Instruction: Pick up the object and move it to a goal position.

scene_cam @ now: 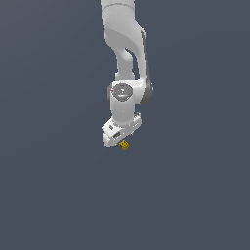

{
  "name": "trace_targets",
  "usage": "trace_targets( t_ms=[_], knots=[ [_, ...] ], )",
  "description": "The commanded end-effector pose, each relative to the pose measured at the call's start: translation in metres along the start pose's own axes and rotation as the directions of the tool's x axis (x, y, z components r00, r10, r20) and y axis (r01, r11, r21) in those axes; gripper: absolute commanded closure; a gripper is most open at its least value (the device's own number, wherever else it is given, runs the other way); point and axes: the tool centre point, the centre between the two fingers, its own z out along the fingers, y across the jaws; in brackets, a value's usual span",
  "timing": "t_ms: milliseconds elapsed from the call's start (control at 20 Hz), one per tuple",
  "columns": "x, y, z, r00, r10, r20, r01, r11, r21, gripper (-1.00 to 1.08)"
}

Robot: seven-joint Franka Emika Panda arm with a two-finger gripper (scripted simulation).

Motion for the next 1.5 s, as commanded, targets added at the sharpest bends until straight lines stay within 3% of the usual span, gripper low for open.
trace_targets(
  t_ms=[0, 900, 950, 1450],
  knots=[
    [0.000, 0.000, 0.000, 1.000, 0.000, 0.000, 0.000, 1.000, 0.000, -0.92],
    [0.000, 0.000, 0.051, 1.000, -0.005, -0.001, 0.005, 1.000, 0.000, -0.92],
    [0.000, 0.000, 0.051, 1.000, -0.005, -0.001, 0.005, 1.000, 0.000, 1.08],
    [0.000, 0.000, 0.050, 1.000, -0.005, -0.001, 0.005, 1.000, -0.001, 1.08]
  ],
)
